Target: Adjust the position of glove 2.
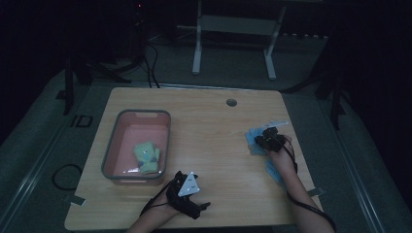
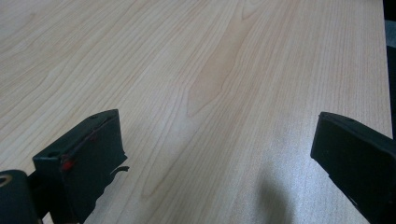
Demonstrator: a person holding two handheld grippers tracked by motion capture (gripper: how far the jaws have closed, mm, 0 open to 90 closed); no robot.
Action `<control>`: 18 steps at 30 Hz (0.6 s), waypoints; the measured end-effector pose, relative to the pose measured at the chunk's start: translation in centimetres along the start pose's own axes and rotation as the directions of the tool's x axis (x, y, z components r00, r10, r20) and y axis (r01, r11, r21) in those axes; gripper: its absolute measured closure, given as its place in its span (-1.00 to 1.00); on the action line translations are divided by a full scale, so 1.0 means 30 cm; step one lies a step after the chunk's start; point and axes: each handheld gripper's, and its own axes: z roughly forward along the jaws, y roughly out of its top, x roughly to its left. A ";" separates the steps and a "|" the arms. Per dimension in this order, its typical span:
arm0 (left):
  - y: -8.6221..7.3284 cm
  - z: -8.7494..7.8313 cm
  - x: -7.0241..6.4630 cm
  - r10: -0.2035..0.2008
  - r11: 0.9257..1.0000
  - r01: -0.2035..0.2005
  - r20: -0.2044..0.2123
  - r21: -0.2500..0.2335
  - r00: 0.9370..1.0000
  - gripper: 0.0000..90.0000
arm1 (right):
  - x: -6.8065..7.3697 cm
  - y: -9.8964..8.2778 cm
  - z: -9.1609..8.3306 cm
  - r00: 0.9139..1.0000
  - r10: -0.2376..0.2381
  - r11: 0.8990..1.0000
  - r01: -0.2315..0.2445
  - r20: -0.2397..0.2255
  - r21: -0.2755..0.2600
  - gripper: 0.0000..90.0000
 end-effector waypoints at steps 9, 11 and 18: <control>0.003 -0.010 0.003 -0.003 1.000 0.002 -0.018 -0.023 1.000 -0.94 | 0.057 0.035 -0.088 0.998 0.052 0.998 -0.053 -0.038 -0.031 0.94; 0.003 -0.012 0.005 -0.006 1.000 0.005 -0.021 -0.026 1.000 -0.94 | 0.082 0.047 -0.122 0.997 0.052 0.997 -0.055 -0.049 -0.051 0.95; 0.002 -0.012 0.007 -0.005 1.000 0.004 -0.021 -0.021 1.000 -0.94 | 0.189 0.075 -0.228 0.997 0.031 0.992 -0.040 -0.075 -0.116 0.95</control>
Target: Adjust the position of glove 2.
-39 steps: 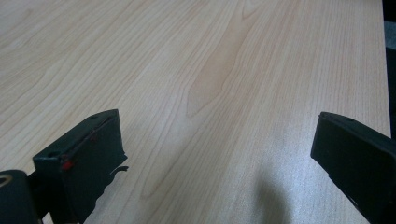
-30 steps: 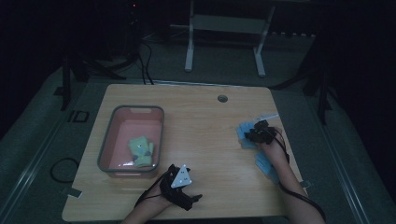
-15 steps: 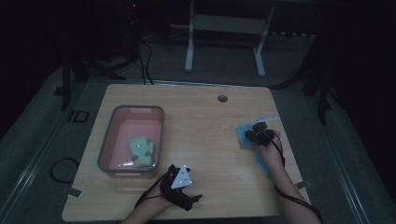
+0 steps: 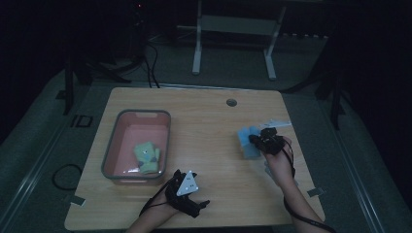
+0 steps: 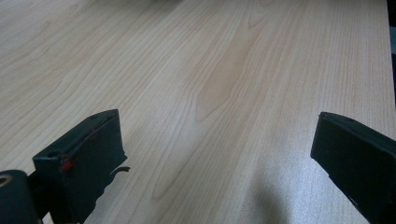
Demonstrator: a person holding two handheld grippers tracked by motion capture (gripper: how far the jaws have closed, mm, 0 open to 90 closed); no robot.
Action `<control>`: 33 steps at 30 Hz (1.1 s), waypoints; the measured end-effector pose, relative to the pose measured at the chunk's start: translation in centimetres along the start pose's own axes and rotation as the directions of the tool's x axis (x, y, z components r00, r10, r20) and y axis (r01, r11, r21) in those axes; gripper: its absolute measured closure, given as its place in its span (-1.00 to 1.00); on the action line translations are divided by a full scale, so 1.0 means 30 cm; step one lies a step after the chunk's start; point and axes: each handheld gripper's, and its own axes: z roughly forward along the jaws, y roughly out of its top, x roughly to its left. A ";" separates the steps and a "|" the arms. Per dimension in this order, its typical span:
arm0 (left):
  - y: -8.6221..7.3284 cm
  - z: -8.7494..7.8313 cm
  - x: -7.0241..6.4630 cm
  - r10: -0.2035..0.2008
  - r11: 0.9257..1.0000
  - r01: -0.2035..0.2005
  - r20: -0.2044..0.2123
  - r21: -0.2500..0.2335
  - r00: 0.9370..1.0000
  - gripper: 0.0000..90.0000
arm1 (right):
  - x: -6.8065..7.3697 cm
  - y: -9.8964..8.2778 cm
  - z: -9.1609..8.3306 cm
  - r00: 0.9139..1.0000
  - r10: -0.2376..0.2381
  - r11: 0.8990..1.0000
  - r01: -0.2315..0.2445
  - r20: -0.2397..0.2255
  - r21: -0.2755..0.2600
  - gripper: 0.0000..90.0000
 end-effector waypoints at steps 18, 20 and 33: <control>0.005 -0.006 -0.003 0.010 1.000 -0.010 -0.005 -0.008 1.000 -0.94 | 0.293 -0.045 -0.093 0.998 0.014 0.999 -0.017 -0.064 -0.043 0.95; 0.005 -0.006 -0.006 0.014 1.000 -0.014 -0.005 -0.007 1.000 -0.94 | 0.310 -0.061 -0.079 0.998 0.020 0.999 -0.022 -0.058 -0.030 0.95; 0.003 -0.001 -0.010 0.021 1.000 -0.021 -0.001 -0.004 1.000 -0.94 | 0.334 -0.171 0.028 0.997 0.064 0.997 -0.063 -0.031 0.054 0.94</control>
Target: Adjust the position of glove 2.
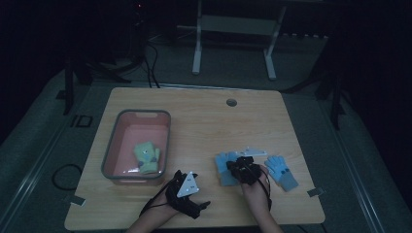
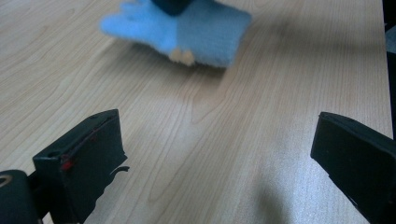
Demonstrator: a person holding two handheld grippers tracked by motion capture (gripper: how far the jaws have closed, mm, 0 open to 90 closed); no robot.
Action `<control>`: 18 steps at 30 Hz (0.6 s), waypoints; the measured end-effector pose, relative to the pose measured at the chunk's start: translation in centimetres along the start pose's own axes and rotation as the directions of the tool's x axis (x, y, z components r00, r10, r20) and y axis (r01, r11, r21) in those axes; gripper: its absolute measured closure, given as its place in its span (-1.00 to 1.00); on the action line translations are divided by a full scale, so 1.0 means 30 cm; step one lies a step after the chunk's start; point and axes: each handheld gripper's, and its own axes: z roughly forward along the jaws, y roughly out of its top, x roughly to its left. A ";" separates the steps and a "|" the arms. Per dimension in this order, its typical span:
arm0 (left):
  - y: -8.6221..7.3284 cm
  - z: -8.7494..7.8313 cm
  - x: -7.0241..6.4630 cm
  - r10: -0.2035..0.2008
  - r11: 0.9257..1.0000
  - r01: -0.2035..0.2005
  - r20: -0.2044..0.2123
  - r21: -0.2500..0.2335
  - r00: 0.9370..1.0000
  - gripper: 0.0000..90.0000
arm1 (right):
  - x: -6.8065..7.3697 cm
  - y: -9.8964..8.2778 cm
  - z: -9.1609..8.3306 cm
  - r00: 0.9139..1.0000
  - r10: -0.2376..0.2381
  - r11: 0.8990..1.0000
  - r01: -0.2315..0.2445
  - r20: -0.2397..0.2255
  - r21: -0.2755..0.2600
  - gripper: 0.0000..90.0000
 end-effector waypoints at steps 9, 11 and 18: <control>-0.005 0.001 0.004 -0.009 1.000 0.009 0.004 -0.001 1.000 -0.94 | -0.031 -0.018 0.062 0.999 0.018 0.999 -0.019 0.036 0.032 0.88; -0.006 0.002 0.004 -0.009 1.000 0.009 0.003 0.002 1.000 -0.94 | -0.034 -0.026 0.077 0.999 0.008 0.999 -0.009 0.045 0.035 0.68; -0.008 -0.001 0.005 -0.014 1.000 0.014 0.003 -0.002 1.000 -0.94 | -0.036 -0.029 0.085 0.998 -0.038 0.999 0.036 0.052 0.036 0.48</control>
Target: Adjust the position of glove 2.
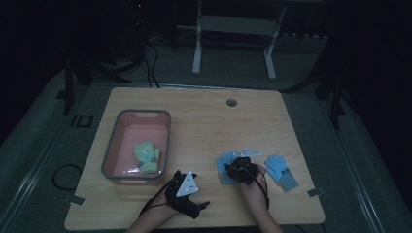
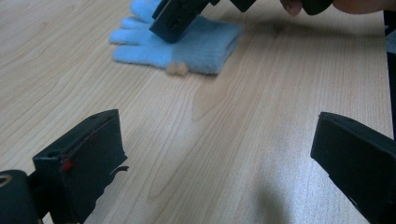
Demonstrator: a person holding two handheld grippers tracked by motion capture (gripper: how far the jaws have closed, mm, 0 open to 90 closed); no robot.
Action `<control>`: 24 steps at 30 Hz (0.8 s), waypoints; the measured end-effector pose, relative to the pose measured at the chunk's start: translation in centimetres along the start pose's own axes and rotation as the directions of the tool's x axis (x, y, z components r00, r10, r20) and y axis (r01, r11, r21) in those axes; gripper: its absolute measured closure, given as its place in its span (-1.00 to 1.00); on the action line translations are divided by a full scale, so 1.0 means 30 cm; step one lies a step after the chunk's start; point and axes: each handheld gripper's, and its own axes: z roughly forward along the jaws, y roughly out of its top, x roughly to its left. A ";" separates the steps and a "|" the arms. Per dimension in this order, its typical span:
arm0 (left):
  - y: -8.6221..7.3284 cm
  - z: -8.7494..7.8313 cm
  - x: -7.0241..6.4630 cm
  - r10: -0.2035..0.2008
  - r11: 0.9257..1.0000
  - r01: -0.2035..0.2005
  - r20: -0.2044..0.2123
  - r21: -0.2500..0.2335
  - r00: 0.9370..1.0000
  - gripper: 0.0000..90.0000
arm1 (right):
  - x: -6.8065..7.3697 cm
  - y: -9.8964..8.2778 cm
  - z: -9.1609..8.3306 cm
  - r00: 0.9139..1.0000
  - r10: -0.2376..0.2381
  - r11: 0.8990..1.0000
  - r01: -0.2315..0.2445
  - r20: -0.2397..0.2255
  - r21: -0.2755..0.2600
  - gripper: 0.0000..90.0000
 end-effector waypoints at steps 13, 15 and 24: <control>-0.005 0.004 0.002 -0.005 1.000 0.005 0.009 0.005 1.000 -0.94 | -0.073 0.023 -0.095 0.993 -0.101 0.995 0.100 -0.053 -0.026 0.27; -0.005 0.006 0.001 -0.003 1.000 0.003 0.011 0.008 1.000 -0.94 | -0.091 0.024 -0.114 0.992 -0.114 0.993 0.113 -0.056 -0.032 0.27; -0.006 0.012 -0.004 0.005 1.000 -0.005 0.016 0.008 1.000 -0.94 | -0.174 0.025 -0.168 0.986 -0.133 0.989 0.126 -0.097 -0.074 0.29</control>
